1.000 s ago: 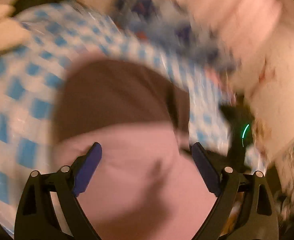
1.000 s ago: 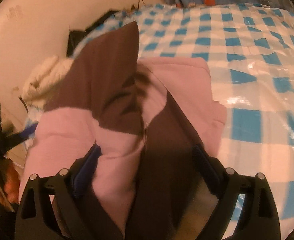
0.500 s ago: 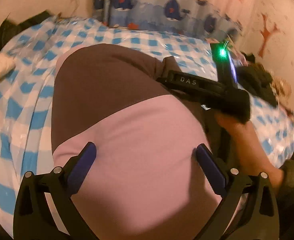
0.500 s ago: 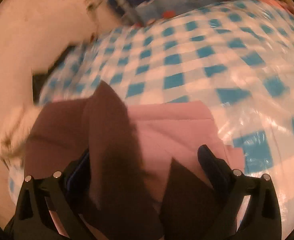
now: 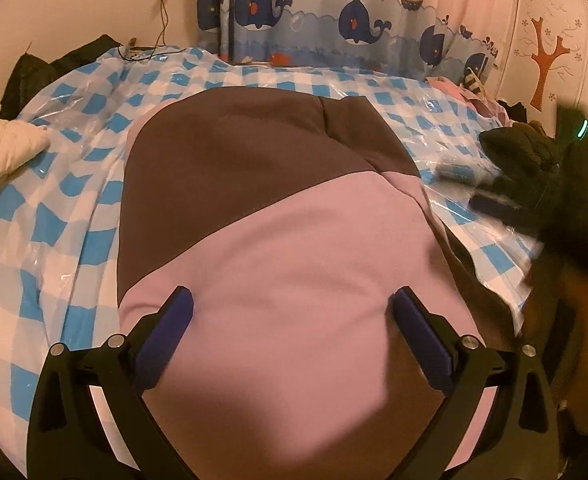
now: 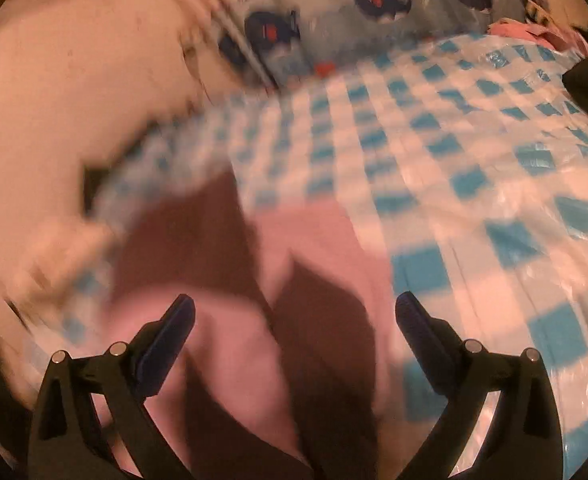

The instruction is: Fold large clothes

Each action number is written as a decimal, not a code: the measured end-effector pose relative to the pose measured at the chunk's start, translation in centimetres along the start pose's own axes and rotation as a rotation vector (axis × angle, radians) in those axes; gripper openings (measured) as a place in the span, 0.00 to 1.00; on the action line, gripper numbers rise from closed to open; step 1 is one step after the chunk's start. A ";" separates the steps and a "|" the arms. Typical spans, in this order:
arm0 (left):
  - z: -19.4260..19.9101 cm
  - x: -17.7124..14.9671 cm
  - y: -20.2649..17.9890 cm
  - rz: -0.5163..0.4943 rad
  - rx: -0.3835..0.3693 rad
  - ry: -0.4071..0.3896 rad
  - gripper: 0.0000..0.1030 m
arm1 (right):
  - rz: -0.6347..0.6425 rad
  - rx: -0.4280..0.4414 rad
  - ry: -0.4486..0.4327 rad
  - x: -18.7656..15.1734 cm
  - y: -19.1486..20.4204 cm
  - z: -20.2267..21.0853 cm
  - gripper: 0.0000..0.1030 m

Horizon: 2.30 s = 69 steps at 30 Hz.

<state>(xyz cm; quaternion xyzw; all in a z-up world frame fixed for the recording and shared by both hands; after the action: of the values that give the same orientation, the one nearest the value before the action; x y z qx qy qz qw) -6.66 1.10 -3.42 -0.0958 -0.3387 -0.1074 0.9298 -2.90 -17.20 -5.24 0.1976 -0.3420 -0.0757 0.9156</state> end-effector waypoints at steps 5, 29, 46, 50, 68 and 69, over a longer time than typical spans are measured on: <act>1.1 -0.3 -0.9 -0.041 0.025 0.012 0.94 | -0.044 0.055 0.086 -1.3 -1.0 -2.2 0.93; 7.1 -0.4 -0.7 -0.138 0.168 -0.028 0.94 | -0.240 0.309 0.362 -5.8 -3.7 1.0 0.93; 8.5 0.3 1.2 -0.162 0.239 -0.053 0.94 | -0.211 0.303 0.397 -8.0 -4.8 0.3 0.93; 8.8 0.4 0.7 -0.160 0.228 -0.056 0.94 | -0.202 0.291 0.401 -8.1 -5.1 0.6 0.93; 11.6 -1.0 0.7 0.043 0.041 0.096 0.94 | 0.188 -0.006 0.016 -1.9 3.3 15.5 0.93; 11.9 -1.2 0.7 0.064 0.030 0.107 0.94 | 0.164 -0.002 0.034 -2.3 4.1 16.3 0.93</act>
<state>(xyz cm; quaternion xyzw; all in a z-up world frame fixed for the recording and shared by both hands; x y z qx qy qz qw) -14.61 4.88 4.73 -0.0867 -0.2868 -0.0773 0.9509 -15.35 -17.91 6.28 0.1692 -0.3413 0.0026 0.9246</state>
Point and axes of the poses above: each gripper's, at about its wrist camera, not at the fingertips, and z roughly against the way its jaws point, y to its left, x to its top, the point moved 8 cm from there along -z, roughly the way its jaws point, and after that the axes turned 2 degrees about y, right-handed, at the moved point
